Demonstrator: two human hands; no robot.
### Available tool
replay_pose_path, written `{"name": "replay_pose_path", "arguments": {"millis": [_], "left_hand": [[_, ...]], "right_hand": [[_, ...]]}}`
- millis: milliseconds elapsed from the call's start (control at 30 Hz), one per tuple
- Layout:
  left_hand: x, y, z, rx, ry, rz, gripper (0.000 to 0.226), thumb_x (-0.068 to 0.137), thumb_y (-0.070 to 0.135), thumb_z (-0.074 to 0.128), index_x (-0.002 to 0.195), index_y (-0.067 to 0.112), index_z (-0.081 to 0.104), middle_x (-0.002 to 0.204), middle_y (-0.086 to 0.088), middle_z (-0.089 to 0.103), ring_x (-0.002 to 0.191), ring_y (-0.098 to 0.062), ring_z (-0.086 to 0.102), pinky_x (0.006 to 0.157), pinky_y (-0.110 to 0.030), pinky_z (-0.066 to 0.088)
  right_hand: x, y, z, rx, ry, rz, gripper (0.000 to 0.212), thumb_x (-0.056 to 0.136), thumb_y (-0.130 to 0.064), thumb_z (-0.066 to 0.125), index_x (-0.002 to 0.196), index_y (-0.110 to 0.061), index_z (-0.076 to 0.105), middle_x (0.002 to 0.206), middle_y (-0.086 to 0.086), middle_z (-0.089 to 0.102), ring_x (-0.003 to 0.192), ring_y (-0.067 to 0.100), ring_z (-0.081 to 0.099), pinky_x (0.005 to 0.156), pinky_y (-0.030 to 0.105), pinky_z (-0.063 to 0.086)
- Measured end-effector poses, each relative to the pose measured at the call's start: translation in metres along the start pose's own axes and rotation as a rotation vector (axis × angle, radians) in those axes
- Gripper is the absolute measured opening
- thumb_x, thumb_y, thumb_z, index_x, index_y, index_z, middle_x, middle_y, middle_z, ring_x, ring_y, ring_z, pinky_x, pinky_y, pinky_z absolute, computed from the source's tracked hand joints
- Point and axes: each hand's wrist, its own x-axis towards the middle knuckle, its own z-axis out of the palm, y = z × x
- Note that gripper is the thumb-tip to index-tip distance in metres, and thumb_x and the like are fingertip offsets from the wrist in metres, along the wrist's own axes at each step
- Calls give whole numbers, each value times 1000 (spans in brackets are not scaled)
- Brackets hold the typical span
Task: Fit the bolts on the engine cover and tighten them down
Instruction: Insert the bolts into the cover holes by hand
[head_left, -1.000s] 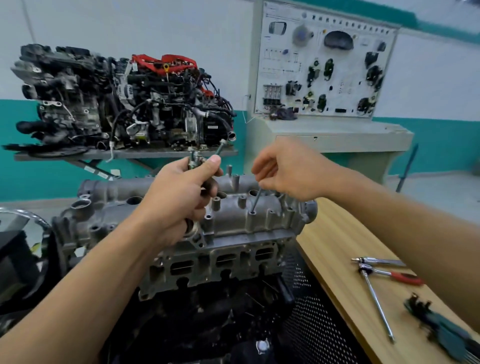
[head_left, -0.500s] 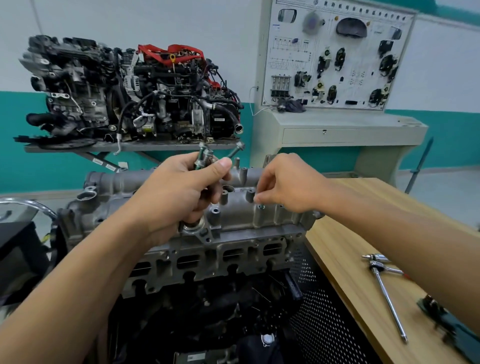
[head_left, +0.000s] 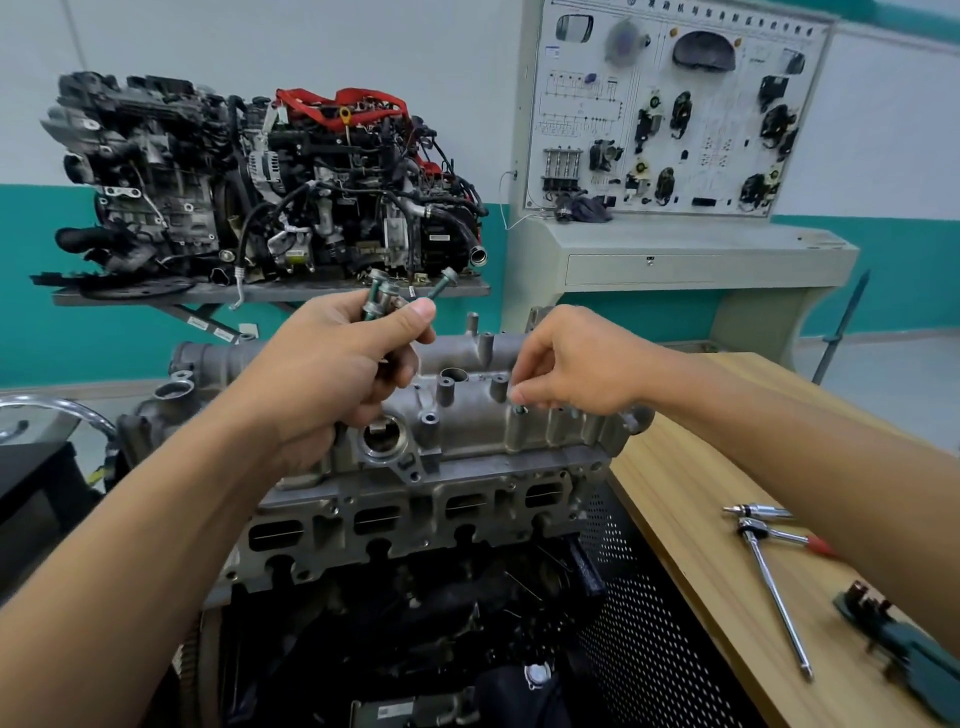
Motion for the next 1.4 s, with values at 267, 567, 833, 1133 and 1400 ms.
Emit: {"name": "replay_pose_path", "arguments": {"millis": [267,567,833,1133,1400], "left_hand": [[-8,-1,0,-55,16,-33,25,98,30,60,81,12,60,51,-2,48,36,-7,25,35,-11,17],[-22,-1,-3,-50,1,-32,25,99,30,59,83,11,60,51,-1,47,37,-8,24,34,-12,18],[-21,-13,2,-39,-32,-53,22,98,31,61,86,13,64,52,0,49,34,-5,27,33,-12,19],[-16,-10,3,-85,-1,-18,26,99,35,59,85,13,62,54,0,50,37,-7,27,33,-13,20],[-8,-3,-38,-29,150,-57,32,99,33,59,75,16,48,51,3,40,38,-7,25,31,-13,18]], "right_hand": [[-8,-12,9,-421,33,64,71,99,-64,26,50,-16,47,48,-3,47,44,11,48,56,29,45],[-13,-23,-5,-440,-201,-37,43,105,-37,37,94,-8,67,84,6,67,76,21,63,69,35,51],[-10,-38,-26,-106,-24,11,58,105,-48,32,86,-9,71,67,4,67,53,6,60,57,21,50],[10,-57,-30,633,56,-144,13,95,-13,65,92,-2,72,70,3,72,59,11,60,52,20,49],[17,-47,-3,53,25,-152,18,97,-17,62,84,-10,73,68,-4,72,56,7,66,52,17,52]]}}
